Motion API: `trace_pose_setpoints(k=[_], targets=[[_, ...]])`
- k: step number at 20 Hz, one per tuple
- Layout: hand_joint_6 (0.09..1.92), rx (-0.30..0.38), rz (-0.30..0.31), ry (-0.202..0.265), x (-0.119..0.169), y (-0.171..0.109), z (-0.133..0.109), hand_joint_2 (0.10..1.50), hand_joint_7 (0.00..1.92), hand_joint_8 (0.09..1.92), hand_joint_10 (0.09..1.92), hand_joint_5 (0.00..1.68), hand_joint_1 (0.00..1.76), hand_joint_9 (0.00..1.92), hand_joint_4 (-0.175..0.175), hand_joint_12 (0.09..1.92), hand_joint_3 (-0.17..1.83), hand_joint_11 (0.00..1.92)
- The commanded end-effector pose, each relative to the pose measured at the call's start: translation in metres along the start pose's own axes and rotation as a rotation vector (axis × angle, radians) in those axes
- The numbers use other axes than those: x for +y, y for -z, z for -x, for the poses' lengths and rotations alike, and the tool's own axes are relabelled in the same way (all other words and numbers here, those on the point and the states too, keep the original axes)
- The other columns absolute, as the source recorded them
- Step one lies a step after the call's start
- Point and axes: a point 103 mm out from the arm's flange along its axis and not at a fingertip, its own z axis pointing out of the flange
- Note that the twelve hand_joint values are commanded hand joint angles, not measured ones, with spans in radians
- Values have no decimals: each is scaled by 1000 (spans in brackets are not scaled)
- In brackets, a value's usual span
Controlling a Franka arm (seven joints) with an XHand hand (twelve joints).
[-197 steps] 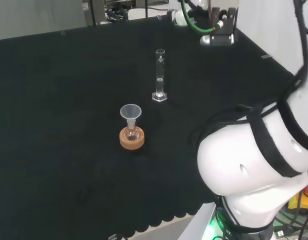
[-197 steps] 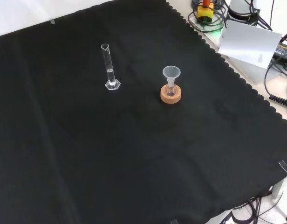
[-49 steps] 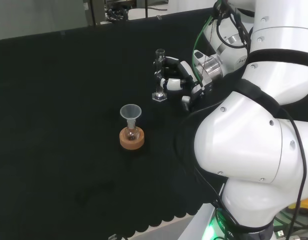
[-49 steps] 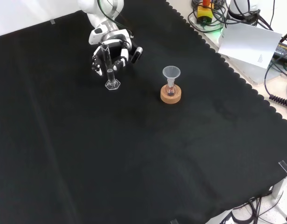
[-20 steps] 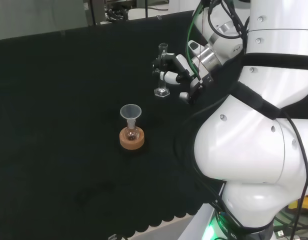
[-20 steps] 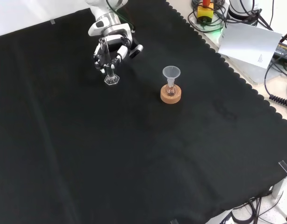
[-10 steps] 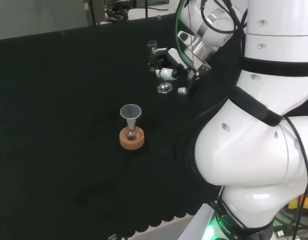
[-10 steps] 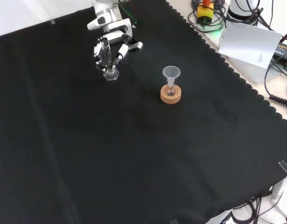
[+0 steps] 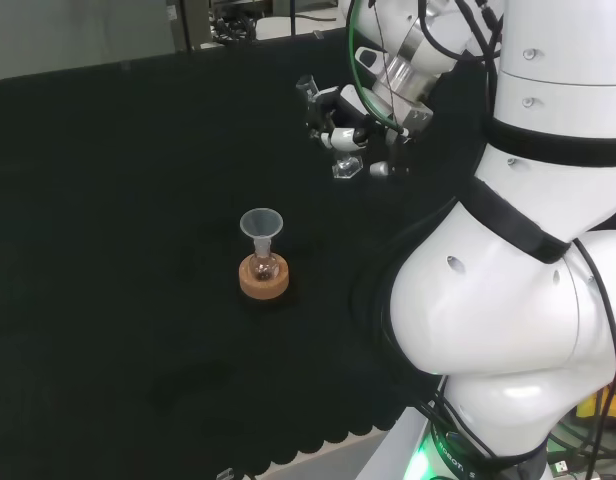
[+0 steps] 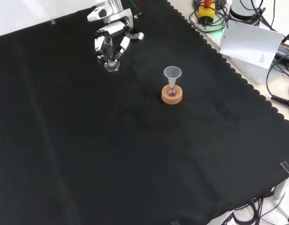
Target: Pick up the graduated cylinder.
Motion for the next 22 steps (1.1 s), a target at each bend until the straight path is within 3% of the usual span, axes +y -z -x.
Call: trace_pose_setpoints(k=[1,13,16,22], targets=[[1293,-52,-61,-18,-15,19,-12,1224,933,729,309,788,1116,1309,-175,776,-2,1178],[1284,-139,-132,-48,-55,40,-46,1220,942,725,298,796,1119,1315,-175,770,-3,1181],[1269,-149,-154,-52,-61,41,-50,1205,845,1170,288,797,1204,1324,-175,767,6,1187],[1270,-172,-189,-57,-74,44,-57,1205,821,1273,285,795,1222,1331,-175,770,4,1186]])
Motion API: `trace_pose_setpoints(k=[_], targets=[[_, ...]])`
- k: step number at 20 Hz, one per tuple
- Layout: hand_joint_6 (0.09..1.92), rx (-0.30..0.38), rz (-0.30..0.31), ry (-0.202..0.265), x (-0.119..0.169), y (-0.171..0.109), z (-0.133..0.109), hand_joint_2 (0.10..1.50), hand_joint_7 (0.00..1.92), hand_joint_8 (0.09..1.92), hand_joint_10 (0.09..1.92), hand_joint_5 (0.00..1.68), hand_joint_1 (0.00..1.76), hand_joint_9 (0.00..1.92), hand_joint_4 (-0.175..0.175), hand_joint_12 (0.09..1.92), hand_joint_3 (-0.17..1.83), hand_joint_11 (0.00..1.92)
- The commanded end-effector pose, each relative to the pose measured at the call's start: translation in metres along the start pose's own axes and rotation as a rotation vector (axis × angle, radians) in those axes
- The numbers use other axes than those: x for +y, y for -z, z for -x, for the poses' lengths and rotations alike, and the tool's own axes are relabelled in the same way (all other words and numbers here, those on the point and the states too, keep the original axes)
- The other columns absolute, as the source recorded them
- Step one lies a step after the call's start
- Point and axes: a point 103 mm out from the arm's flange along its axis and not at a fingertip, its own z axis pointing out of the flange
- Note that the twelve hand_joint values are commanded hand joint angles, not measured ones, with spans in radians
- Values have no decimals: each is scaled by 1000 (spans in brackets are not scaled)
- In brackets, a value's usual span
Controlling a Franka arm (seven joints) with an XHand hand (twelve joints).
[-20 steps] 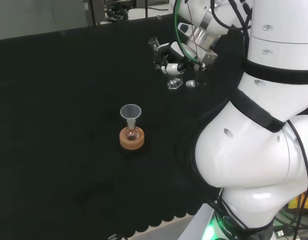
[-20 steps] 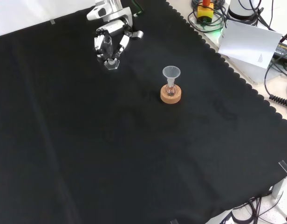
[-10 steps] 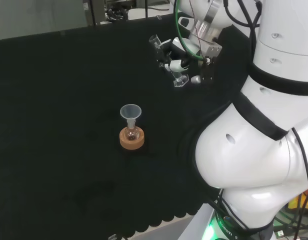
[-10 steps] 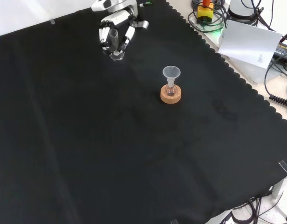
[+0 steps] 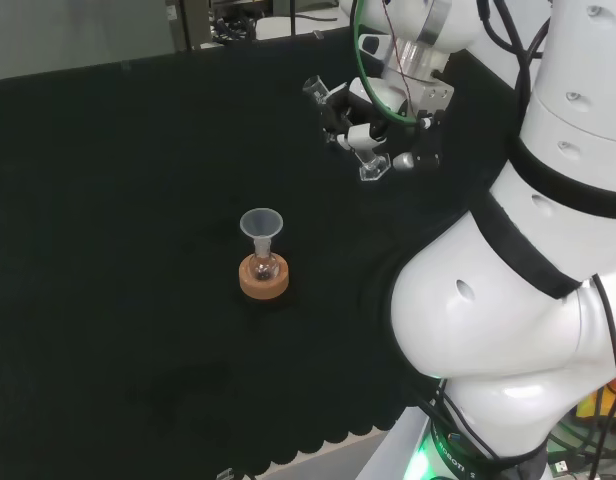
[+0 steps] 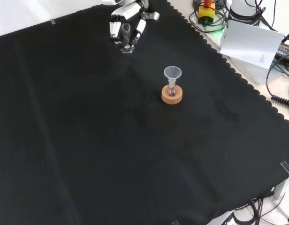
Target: Pick up the graduated cylinder.
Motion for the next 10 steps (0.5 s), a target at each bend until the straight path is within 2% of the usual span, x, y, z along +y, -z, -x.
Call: trace_pose_setpoints(k=[1,10], targets=[[1270,-19,-43,-5,-16,0,-9,1205,821,1273,285,795,1222,1332,-175,771,4,1186],[1262,-73,-117,-7,-27,-3,-20,1203,828,1264,282,801,1224,1335,-175,774,1,1185]])
